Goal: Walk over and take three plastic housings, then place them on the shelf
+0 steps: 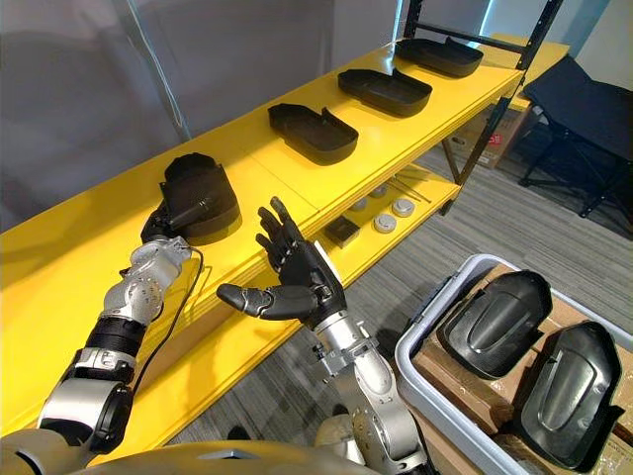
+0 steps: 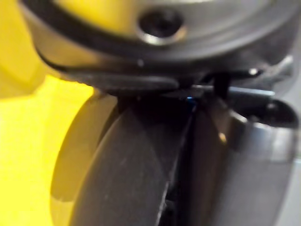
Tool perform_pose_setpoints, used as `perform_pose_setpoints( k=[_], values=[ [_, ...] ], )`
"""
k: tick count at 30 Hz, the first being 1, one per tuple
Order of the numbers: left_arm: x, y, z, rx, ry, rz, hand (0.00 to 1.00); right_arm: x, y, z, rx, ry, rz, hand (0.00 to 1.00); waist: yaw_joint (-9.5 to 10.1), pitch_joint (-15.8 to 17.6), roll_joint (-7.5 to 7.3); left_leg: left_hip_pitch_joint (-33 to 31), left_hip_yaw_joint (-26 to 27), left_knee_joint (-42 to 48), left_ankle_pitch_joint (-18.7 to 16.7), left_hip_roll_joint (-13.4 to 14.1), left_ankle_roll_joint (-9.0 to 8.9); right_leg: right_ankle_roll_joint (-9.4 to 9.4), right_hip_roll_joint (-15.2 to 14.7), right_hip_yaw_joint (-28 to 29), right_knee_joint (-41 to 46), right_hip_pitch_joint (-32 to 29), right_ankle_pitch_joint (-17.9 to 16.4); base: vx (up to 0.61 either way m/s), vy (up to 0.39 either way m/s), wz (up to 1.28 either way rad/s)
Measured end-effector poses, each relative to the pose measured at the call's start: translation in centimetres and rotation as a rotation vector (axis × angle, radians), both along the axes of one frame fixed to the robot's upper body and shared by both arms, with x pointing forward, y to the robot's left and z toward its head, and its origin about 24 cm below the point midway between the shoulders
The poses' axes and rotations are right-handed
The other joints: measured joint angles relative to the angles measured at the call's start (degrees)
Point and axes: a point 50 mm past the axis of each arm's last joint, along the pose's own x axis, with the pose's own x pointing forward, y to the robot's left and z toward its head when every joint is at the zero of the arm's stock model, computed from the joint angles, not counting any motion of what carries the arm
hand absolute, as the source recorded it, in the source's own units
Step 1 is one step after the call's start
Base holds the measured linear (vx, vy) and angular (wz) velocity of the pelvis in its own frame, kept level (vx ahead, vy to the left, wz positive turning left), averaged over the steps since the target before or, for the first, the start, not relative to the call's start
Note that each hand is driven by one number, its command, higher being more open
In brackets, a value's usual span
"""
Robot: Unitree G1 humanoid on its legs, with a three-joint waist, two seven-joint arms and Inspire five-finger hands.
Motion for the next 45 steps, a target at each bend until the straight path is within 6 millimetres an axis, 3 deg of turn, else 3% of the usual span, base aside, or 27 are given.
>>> perform_pose_setpoints(
  k=[6, 10, 14, 16, 19, 22, 28, 30, 33, 34, 35, 36, 37, 40, 43, 45],
  values=[
    [0.3, -0.4, 0.8, 0.014, 0.000, 0.088, 1.00, -0.4, 0.7, -0.2, 0.008, 0.011, 0.030, 1.00, -0.16, 0.55, 0.10, -0.02, 0.12, 0.00, 0.10, 0.05, -0.03, 0.17, 0.03, -0.01, 0.11, 0.10, 0.13, 0.00, 0.000, 0.00],
    [0.6, 0.6, 2.2, 0.318, 0.008, 0.165, 1.00, -0.8, 1.4, -0.3, 0.018, 0.021, 0.056, 1.00, -0.92, 0.60, 0.03, -0.08, 0.18, 0.01, 0.22, 0.15, -0.03, 0.16, 0.09, -0.22, 0.15, 0.19, 0.57, 0.00, 0.000, 0.01],
    [1.6, 3.6, 5.6, 0.627, 0.022, 0.234, 1.00, -1.1, 1.6, -0.6, 0.022, 0.039, 0.062, 1.00, -0.76, 0.60, 0.04, -0.06, -0.38, 0.18, 0.44, 0.20, 0.23, -0.30, 0.11, -1.02, 0.89, 0.32, 0.34, 0.00, 0.000, 0.09],
    [2.3, 5.3, 9.1, 0.799, -0.011, 0.270, 1.00, -1.3, 1.9, -0.6, 0.028, 0.042, 0.074, 1.00, -0.16, 0.59, 0.04, -0.06, -0.76, 0.19, 0.48, 0.19, 0.20, -0.59, 0.08, -1.42, 1.12, 0.43, 0.15, 0.02, -0.003, 0.10],
    [2.7, 6.2, 12.8, 0.940, -0.071, 0.296, 1.00, -1.5, 2.6, -0.6, 0.035, 0.049, 0.096, 1.00, 0.15, 0.55, 0.09, -0.05, -1.50, 0.17, 0.51, 0.05, 0.22, -0.85, -0.07, -2.16, 1.13, 0.92, -0.06, 0.02, -0.002, 0.12],
    [3.0, 5.9, 13.7, 0.929, -0.102, 0.277, 1.00, -1.7, 2.9, -0.6, 0.039, 0.052, 0.109, 1.00, 0.15, 0.44, 0.22, 0.02, -2.13, 0.07, 0.56, -0.10, 0.29, -1.01, -0.27, -2.84, 1.13, 1.43, -0.22, 0.00, 0.005, 0.12],
    [3.3, 5.1, 11.9, 0.742, -0.106, 0.209, 1.00, -1.5, 2.7, -0.6, 0.036, 0.060, 0.069, 1.00, 0.20, 0.30, 0.42, -0.03, -2.57, 0.02, 0.84, -0.09, 0.39, -0.98, -0.29, -3.33, 1.14, 1.59, -0.20, -0.01, 0.001, 0.03],
    [2.9, 4.9, 11.8, 0.664, -0.199, 0.214, 1.00, -1.6, 2.8, -0.6, 0.004, 0.044, 0.072, 1.00, 0.18, 0.28, 0.46, -0.05, -3.12, 0.02, 1.03, -0.11, 0.39, -0.97, -0.29, -3.75, 1.22, 1.78, -0.20, -0.01, -0.003, 0.08],
    [1.0, 4.2, 13.0, 0.602, -0.418, 0.214, 1.00, -1.3, 3.0, -0.3, 0.002, 0.023, 0.093, 1.00, 0.52, 0.28, 0.46, -0.17, -4.59, 0.17, 1.31, -0.13, 0.38, -1.06, -0.37, -5.13, 1.24, 2.53, -0.36, 0.00, -0.007, 0.23],
    [-1.5, 3.2, 13.7, 0.585, -0.581, 0.181, 1.00, -0.9, 3.4, 0.3, -0.011, -0.019, 0.114, 1.00, 1.73, 0.23, 0.54, -0.17, -5.67, 0.19, 1.39, -0.17, 0.32, -1.03, -0.45, -5.82, 1.84, 2.70, -0.88, 0.01, -0.010, 0.21],
    [-2.0, 3.0, 13.8, 0.578, -0.612, 0.173, 1.00, -0.8, 3.5, 0.4, -0.019, -0.030, 0.117, 1.00, 1.98, 0.22, 0.55, -0.18, -5.89, 0.20, 1.41, -0.19, 0.31, -1.07, -0.49, -6.07, 1.99, 2.73, -1.03, 0.01, -0.018, 0.40],
    [-4.7, 1.9, 14.1, 0.510, -0.755, 0.141, 1.00, -0.1, 3.8, 1.1, -0.045, -0.077, 0.130, 1.00, 3.56, 0.10, 0.72, -0.20, -7.38, 0.21, 1.59, -0.33, 0.22, -1.08, -0.65, -7.55, 2.08, 3.56, -1.42, 0.01, -0.015, 0.40],
    [-5.7, 1.6, 14.0, 0.489, -0.793, 0.135, 1.00, 0.1, 3.9, 1.4, -0.060, -0.092, 0.133, 1.00, 4.21, -0.05, 0.83, -0.22, -8.07, 0.21, 1.60, -0.38, 0.21, -1.07, -0.70, -8.21, 2.06, 3.94, -1.61, 0.00, -0.016, 0.54],
    [-10.8, 1.0, 10.8, 0.365, -0.817, 0.140, 1.00, 2.1, 4.7, 1.4, -0.125, -0.108, 0.134, 1.00, 7.42, -2.14, 1.62, -1.12, -12.29, 0.19, 1.75, -0.61, -0.26, -1.12, -0.97, -12.52, 1.79, 5.25, -2.70, -0.02, -0.031, 0.65],
    [-13.5, 1.0, 7.4, 0.273, -0.700, 0.169, 1.00, 4.8, 5.2, -0.4, -0.226, -0.019, 0.016, 1.00, 10.94, -2.27, 1.57, -1.49, -15.85, 0.04, 2.25, -1.02, -0.45, -1.56, -1.02, -15.99, 1.55, 7.04, -3.71, -0.05, -0.021, 0.62],
    [-14.4, 1.1, 5.8, 0.211, -0.635, 0.180, 1.00, 5.8, 5.5, -1.3, -0.264, 0.044, -0.063, 1.00, 11.98, -2.29, 1.53, -2.69, -17.48, 0.02, 2.71, -1.05, -0.41, -1.52, -0.86, -17.77, 0.80, 7.43, -3.71, -0.07, -0.028, 0.55]
  ],
)
